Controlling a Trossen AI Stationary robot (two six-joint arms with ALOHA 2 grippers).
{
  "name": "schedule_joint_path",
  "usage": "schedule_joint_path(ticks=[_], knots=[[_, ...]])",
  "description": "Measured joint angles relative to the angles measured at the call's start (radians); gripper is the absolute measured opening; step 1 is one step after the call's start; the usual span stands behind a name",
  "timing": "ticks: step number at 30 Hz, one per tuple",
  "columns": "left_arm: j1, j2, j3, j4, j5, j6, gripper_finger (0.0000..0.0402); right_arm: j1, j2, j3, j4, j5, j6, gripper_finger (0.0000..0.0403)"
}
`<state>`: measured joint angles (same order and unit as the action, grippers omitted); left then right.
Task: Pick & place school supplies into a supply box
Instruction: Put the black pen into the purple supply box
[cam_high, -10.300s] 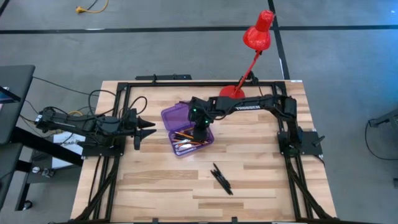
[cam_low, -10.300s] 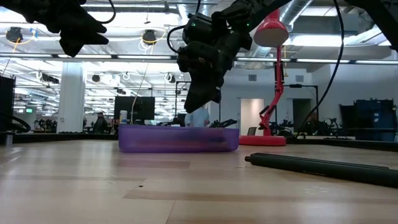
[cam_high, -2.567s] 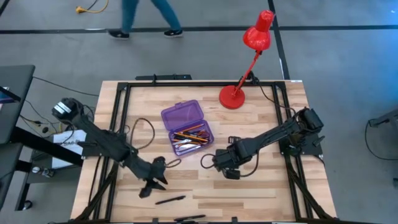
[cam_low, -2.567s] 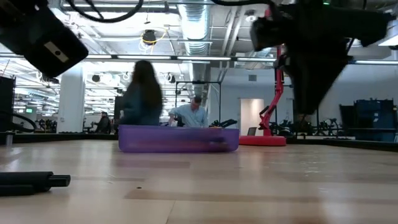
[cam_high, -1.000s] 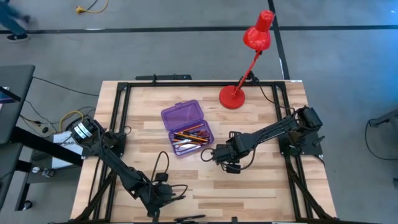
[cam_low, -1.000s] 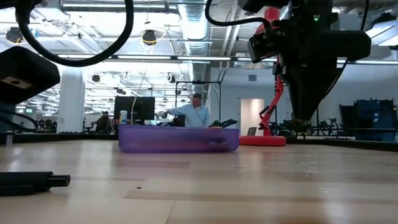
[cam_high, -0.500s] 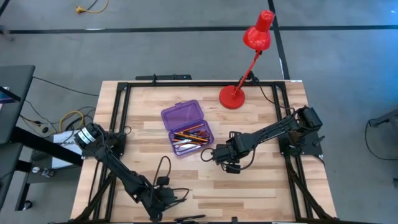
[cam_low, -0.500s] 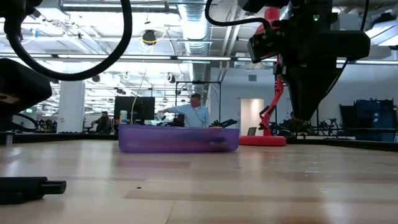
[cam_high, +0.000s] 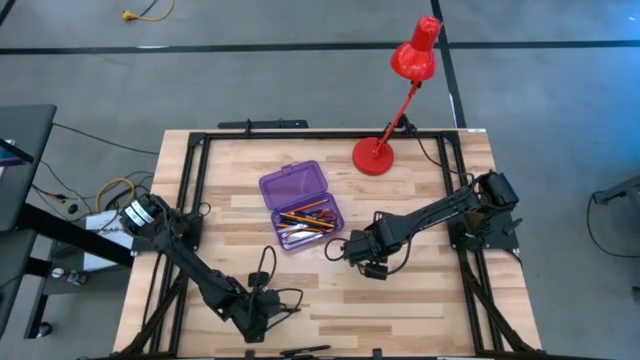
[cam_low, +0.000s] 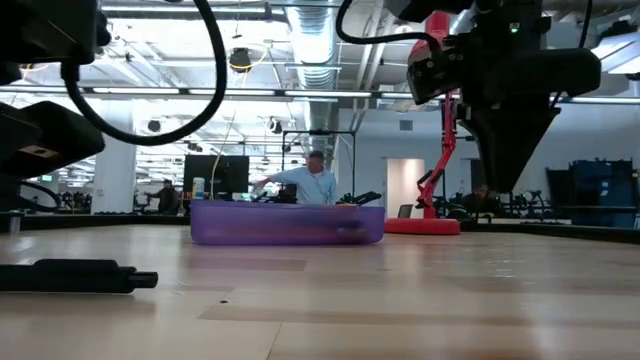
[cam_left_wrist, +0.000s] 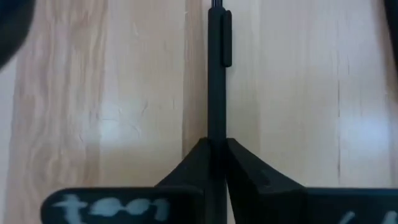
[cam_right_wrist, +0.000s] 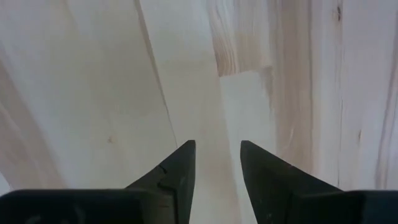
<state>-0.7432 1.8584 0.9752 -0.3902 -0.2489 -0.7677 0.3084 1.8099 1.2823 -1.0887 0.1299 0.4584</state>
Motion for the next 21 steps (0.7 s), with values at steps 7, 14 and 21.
schedule_joint_path(ticks=[7,14,21], knots=[[0.055,-0.003,0.002,-0.109,-0.068,0.017,0.0023,0.032,0.000,0.000,-0.002,0.000,0.169,0.0122],[0.135,-0.002,-0.003,-0.293,-0.202,0.028,0.0010,0.076,0.000,0.000,0.003,-0.001,0.288,0.0122],[0.208,-0.072,-0.016,-0.260,-0.166,0.206,0.0009,0.123,0.000,0.000,0.002,-0.003,0.328,0.0122]])
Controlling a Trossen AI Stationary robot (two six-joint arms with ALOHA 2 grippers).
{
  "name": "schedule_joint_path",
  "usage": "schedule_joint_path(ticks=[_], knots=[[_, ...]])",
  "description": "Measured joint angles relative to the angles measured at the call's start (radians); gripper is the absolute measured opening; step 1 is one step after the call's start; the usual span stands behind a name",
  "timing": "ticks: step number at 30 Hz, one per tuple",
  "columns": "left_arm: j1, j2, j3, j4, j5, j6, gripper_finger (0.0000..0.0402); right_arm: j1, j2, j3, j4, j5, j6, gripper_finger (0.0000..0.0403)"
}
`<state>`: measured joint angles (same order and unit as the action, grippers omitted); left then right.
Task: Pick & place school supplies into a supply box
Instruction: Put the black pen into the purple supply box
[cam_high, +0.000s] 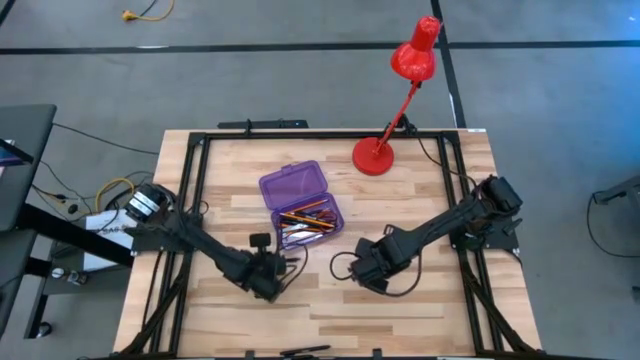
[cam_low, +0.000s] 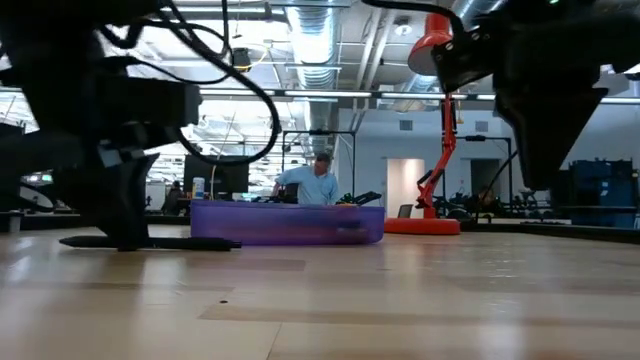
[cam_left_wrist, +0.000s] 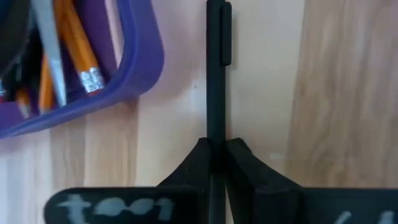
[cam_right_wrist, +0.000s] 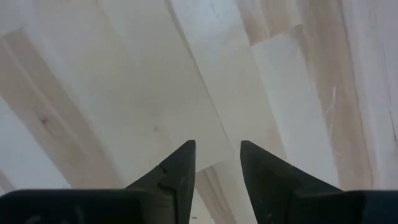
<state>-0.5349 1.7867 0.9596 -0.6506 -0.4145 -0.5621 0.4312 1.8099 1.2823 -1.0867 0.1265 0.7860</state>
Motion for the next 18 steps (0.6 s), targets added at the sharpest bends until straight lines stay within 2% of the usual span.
schedule_joint_path(ticks=[11,18], knots=[[0.120,-0.135,0.001,0.126,0.316,0.167,0.0007,0.009,0.000,0.000,0.000,0.005,0.000,0.0122],[0.226,-0.236,0.003,0.205,0.589,0.287,0.0007,0.027,0.000,0.000,0.012,0.016,0.005,0.0122]])
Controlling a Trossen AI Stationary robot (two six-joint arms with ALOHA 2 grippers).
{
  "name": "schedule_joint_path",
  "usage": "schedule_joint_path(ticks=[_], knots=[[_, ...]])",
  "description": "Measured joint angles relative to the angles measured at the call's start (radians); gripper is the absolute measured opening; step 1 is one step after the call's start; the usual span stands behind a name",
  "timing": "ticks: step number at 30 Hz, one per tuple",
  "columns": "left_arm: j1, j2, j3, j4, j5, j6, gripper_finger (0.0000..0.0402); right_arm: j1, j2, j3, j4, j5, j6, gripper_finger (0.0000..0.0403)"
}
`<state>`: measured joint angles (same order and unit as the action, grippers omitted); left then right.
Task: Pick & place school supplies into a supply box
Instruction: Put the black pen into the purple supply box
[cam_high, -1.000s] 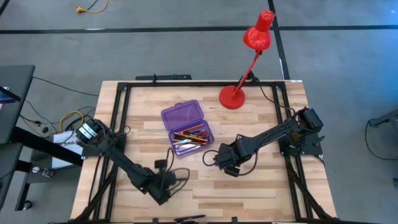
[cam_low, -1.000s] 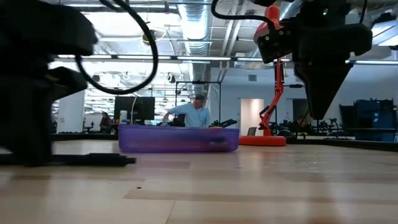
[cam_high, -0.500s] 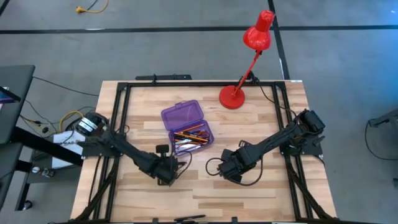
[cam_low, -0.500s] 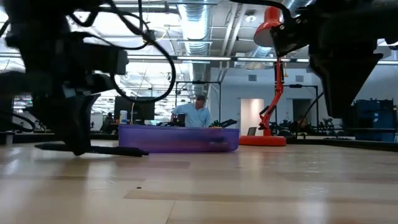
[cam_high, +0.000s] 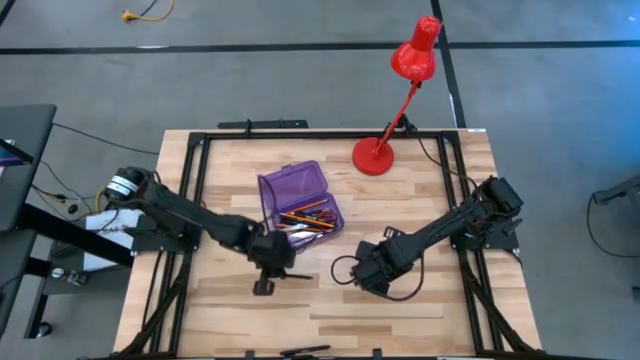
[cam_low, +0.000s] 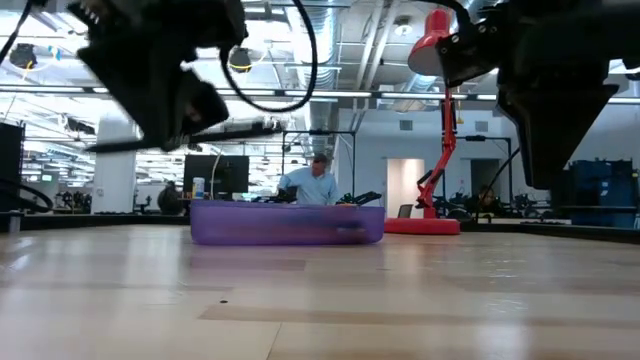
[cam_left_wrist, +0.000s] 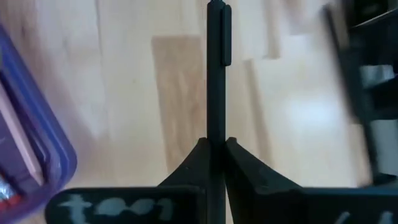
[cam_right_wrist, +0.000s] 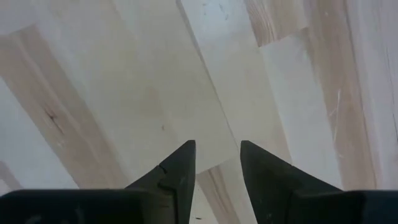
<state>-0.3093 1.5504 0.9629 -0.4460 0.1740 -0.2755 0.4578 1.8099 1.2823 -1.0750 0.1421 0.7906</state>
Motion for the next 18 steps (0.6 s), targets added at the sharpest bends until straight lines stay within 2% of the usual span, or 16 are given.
schedule_joint_path(ticks=[7,9,14,18], knots=[[0.171,-0.049,0.001,0.004,0.223,0.112,0.0007,0.013,0.000,0.000,0.040,0.015,0.061,0.0122],[0.225,-0.048,0.002,0.003,0.261,0.143,0.0007,0.017,0.000,0.000,0.057,0.015,0.075,0.0122],[0.347,-0.042,0.002,0.001,0.264,0.238,0.0007,0.028,0.000,0.000,0.072,0.016,0.125,0.0122],[0.433,-0.042,0.002,0.001,0.227,0.301,0.0007,0.034,0.000,0.000,0.085,0.017,0.155,0.0122]])
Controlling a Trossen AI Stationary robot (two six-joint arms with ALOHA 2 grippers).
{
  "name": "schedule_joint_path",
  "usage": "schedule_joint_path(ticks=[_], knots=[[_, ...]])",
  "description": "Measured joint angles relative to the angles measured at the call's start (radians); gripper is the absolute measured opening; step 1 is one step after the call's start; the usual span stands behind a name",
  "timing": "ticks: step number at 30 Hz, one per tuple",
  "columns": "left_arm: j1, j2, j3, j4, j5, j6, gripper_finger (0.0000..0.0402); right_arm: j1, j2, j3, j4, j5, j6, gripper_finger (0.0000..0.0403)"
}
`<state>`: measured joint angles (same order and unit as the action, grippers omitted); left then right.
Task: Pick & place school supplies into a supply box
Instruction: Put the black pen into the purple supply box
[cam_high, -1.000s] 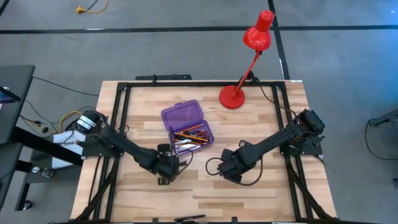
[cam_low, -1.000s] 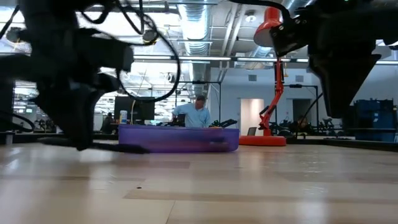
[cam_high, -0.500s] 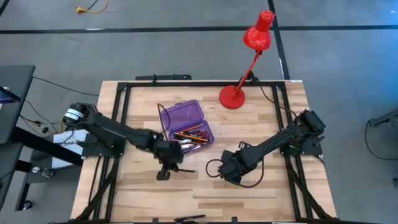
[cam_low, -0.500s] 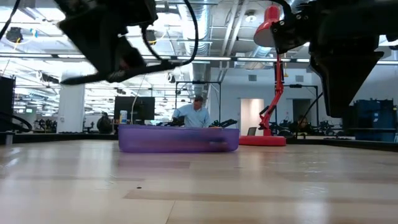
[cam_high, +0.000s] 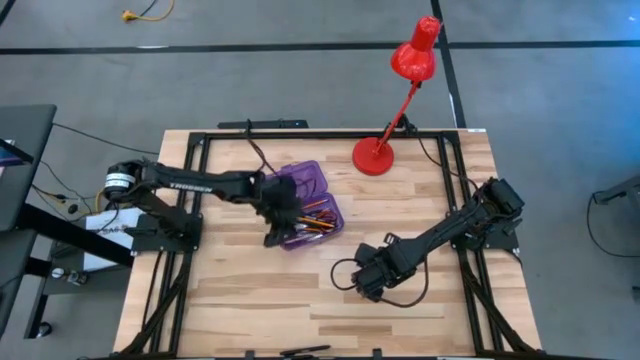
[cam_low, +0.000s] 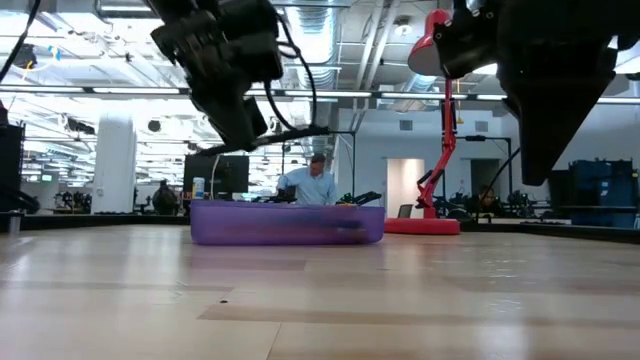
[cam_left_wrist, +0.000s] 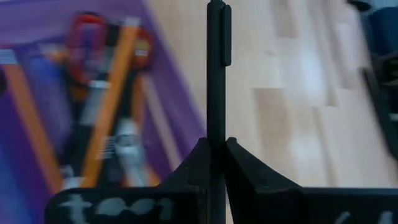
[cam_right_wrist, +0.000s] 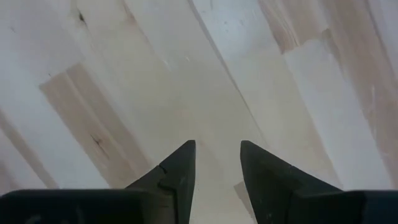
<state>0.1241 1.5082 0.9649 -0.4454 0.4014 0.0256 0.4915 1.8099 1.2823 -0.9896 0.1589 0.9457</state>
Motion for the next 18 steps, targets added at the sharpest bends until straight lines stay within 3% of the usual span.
schedule_joint_path(ticks=[7,18], knots=[[0.097,0.000,0.000,0.020,-0.021,0.064,0.0010,0.000,0.000,0.000,0.040,0.000,0.046,0.0122],[0.111,0.000,0.000,0.067,-0.086,0.119,0.0067,-0.006,0.000,0.000,0.066,0.000,0.042,0.0122]])
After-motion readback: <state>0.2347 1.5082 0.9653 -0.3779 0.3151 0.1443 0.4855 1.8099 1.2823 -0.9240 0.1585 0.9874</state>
